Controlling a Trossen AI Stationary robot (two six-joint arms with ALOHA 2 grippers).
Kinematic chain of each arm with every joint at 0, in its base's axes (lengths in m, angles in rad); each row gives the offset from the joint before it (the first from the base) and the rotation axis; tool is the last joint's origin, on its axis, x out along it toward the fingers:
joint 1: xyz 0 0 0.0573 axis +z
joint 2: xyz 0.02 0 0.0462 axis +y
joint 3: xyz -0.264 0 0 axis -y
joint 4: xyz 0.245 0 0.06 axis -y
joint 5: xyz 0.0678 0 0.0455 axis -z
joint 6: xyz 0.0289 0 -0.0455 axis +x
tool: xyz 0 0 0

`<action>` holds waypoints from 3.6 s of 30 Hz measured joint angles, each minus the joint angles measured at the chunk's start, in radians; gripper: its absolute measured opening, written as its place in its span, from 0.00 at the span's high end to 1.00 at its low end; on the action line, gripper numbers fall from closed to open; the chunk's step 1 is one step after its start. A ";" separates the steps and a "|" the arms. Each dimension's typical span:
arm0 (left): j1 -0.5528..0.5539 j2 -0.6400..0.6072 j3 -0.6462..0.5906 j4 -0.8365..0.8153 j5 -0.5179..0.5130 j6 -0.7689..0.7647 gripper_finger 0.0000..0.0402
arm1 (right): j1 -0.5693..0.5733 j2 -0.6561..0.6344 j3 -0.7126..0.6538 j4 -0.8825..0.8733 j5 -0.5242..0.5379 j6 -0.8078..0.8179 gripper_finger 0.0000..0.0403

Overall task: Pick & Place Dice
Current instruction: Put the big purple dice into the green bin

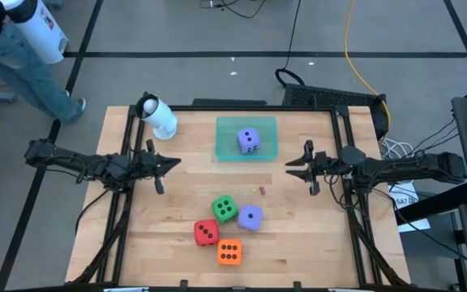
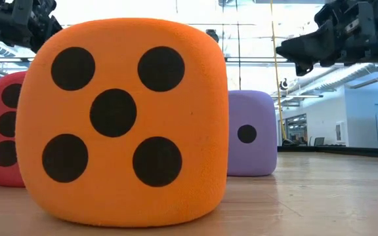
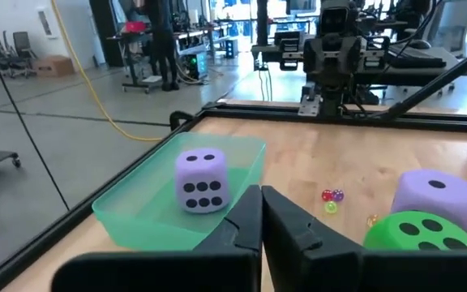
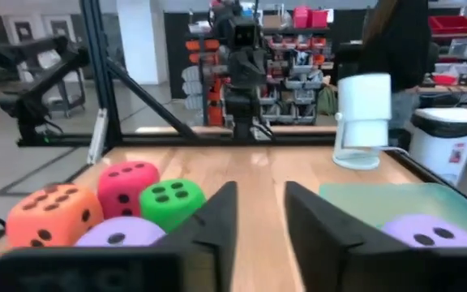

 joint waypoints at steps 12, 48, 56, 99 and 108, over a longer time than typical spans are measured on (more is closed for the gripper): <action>0.000 0.000 0.000 0.001 -0.001 -0.021 0.93 | 0.250 0.132 0.107 0.119 0.129 -0.108 0.37; 0.000 0.000 0.000 0.002 -0.002 -0.045 0.93 | 0.537 0.882 1.011 -0.939 0.427 0.230 0.01; 0.000 0.000 0.000 0.004 -0.002 -0.052 0.93 | 0.520 0.883 1.020 -1.013 0.339 0.428 0.01; 0.000 0.000 0.000 0.008 0.000 -0.093 0.93 | 0.457 1.256 1.270 -1.323 0.214 0.429 0.01; 0.000 0.000 0.000 0.008 0.001 -0.090 0.93 | 0.454 1.255 1.265 -1.325 0.207 0.317 0.01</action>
